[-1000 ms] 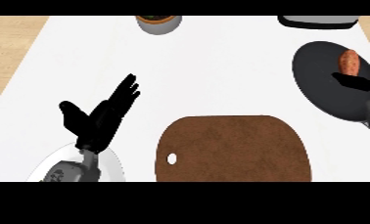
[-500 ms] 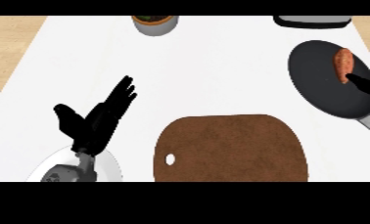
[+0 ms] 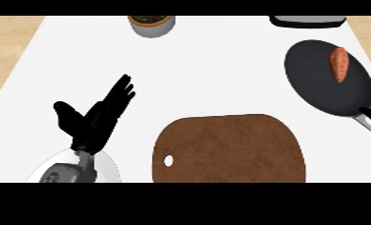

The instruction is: Pick the sweet potato from the cutting board and place it in the pan

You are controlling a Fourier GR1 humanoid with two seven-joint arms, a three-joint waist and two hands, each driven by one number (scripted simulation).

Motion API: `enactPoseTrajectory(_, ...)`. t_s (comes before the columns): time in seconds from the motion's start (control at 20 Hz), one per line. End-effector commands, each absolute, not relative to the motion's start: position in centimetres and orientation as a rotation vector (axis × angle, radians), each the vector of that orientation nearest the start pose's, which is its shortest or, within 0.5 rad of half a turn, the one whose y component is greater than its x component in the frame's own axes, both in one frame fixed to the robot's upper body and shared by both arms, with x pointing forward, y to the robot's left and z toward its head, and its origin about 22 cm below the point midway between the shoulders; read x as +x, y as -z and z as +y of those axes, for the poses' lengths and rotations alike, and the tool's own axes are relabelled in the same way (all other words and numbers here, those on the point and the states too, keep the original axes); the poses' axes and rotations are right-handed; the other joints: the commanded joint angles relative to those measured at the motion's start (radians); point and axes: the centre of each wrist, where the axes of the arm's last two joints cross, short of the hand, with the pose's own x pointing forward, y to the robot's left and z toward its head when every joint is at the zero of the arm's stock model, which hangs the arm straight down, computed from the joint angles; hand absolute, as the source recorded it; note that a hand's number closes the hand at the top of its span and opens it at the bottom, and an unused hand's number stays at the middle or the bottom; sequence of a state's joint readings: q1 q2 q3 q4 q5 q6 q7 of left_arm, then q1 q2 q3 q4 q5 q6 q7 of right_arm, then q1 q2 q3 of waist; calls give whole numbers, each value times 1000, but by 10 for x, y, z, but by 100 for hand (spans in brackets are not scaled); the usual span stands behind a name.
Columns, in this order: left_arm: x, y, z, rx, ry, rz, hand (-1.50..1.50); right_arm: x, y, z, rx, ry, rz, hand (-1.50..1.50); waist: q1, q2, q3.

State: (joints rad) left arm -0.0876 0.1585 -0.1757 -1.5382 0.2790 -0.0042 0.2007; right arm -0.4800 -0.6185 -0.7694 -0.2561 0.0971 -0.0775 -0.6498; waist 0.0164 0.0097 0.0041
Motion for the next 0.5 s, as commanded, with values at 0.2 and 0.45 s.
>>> enactPoseTrajectory(0.2, 249, -13, 233, -218, 96, -1344, 0, 206, 43, -525, -712, 317, -1549, -150, -5, -6, -2)
enactPoseTrajectory(0.45, 260, -1, 228, -216, 81, -1357, 0, 219, 47, -510, -688, 285, -1547, -150, -13, -8, -4)
